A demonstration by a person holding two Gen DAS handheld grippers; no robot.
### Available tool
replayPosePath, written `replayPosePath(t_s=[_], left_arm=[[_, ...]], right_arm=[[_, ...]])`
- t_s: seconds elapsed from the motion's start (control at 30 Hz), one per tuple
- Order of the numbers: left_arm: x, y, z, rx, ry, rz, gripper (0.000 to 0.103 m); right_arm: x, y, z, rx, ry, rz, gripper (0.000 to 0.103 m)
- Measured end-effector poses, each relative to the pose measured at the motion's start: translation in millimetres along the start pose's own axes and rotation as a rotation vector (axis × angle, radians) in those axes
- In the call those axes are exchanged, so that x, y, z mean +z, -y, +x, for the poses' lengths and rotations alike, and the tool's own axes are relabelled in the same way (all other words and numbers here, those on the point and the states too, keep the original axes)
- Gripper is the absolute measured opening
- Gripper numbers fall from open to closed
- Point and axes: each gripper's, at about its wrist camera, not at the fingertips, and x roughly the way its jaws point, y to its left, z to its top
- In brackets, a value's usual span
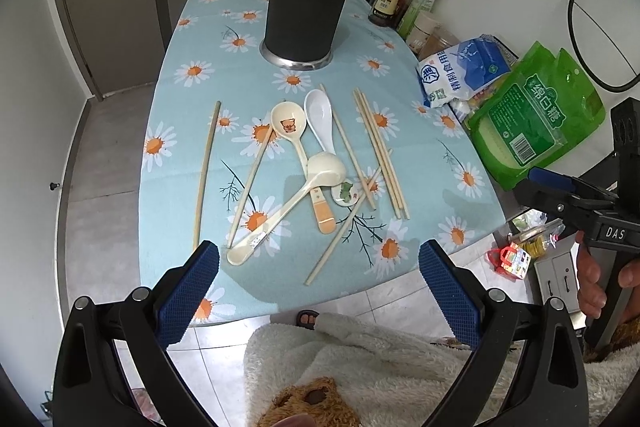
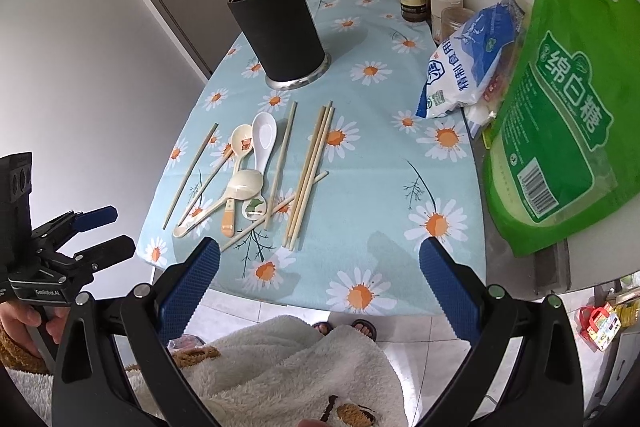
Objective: Organize utensils
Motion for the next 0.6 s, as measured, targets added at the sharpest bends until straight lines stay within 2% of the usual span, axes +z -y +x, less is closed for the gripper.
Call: replayPosePath(t_s=[0.2, 0.3, 0.43, 0.6], left_arm=[[10, -7, 7, -0.012, -0.025, -0.006, 0.097], [17, -11, 10, -0.017, -0.038, 0.003, 0.097], [26, -20, 19, -0.017, -0.064, 0.01, 0.097], [40, -39, 38, -0.019, -0.105, -0.007, 0.094]], right_arm=[[10, 4, 16, 0.004, -0.037, 0.014, 0.099], [18, 5, 27, 0.003, -0.067, 0.028, 0.095], [32, 3, 44, 0.01, -0.115, 0.05, 0.094], [51, 6, 75, 0.016, -0.185, 0.074, 0.082]])
